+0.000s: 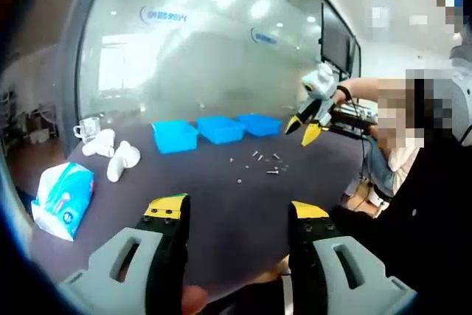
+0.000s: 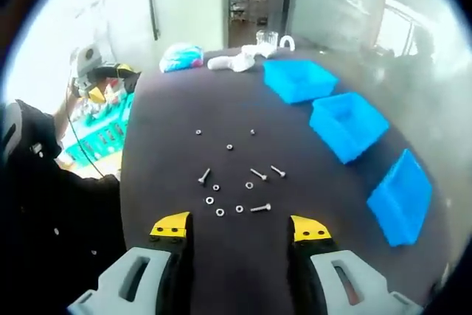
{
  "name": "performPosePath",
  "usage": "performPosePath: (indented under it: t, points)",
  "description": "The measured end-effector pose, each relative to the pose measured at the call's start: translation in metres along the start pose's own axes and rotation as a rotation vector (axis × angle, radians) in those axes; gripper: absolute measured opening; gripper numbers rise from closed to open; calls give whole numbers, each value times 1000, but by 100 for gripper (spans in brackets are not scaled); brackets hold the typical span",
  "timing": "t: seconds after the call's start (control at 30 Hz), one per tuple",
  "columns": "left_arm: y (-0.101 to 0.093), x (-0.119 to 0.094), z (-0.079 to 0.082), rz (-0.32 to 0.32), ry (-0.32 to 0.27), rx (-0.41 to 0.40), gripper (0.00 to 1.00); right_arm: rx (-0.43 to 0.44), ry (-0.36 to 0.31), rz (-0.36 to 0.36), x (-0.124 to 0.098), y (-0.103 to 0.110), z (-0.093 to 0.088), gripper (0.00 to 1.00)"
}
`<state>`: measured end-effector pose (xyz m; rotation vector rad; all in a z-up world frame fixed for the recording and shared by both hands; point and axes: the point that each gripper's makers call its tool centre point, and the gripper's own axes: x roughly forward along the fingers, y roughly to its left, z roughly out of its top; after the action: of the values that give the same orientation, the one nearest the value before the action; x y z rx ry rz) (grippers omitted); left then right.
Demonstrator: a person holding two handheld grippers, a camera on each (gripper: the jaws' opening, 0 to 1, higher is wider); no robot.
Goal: Sort the screws, nuts, and washers into the corresponding bins
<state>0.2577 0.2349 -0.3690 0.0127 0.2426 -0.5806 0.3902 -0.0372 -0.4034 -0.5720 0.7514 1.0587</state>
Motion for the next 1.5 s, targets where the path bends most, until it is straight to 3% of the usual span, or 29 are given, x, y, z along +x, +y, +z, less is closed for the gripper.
performPosePath:
  t: [0.13, 0.37, 0.73, 1.03, 1.5]
  points:
    - [1, -2, -1, 2, -1, -4, 52, -12, 3, 13, 4, 4, 7, 46]
    - [2, -5, -1, 10, -5, -12, 51, 38, 70, 10, 13, 10, 13, 43]
    - [1, -6, -4, 6, -5, -23, 51, 37, 150, 49, 32, 52, 22, 42]
    - [0, -10, -2, 1, -39, -32, 51, 48, 205, 69, 51, 65, 35, 38]
    - [0, -13, -11, 6, -52, -34, 51, 114, 344, 8, 78, 53, 39, 26]
